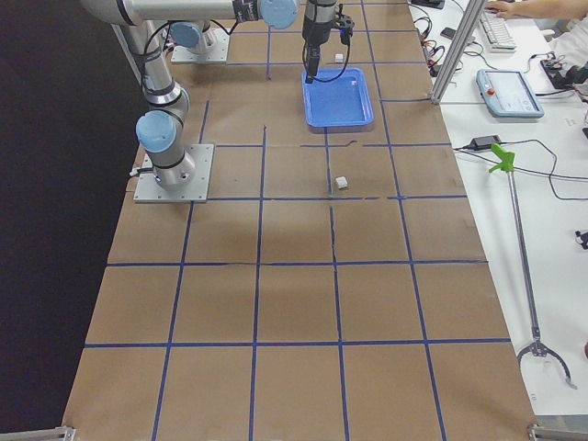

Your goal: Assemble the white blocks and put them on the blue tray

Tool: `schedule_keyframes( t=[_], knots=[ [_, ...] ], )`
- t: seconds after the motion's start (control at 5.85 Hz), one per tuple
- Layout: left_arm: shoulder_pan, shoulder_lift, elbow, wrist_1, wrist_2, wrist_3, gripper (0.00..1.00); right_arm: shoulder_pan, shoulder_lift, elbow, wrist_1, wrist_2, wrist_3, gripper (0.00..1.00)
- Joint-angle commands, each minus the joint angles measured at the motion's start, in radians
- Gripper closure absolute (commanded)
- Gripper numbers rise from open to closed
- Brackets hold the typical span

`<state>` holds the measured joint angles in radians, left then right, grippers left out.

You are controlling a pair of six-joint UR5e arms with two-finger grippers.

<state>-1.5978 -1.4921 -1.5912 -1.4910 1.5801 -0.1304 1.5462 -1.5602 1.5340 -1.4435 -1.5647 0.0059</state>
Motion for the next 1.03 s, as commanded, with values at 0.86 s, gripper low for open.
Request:
schedule_keyframes(
  t=[0.86],
  knots=[
    [0.102, -0.112, -0.019, 0.003, 0.000, 0.021, 0.01, -0.047, 0.139, 0.014, -0.200, 0.000, -1.219, 0.00]
  ],
)
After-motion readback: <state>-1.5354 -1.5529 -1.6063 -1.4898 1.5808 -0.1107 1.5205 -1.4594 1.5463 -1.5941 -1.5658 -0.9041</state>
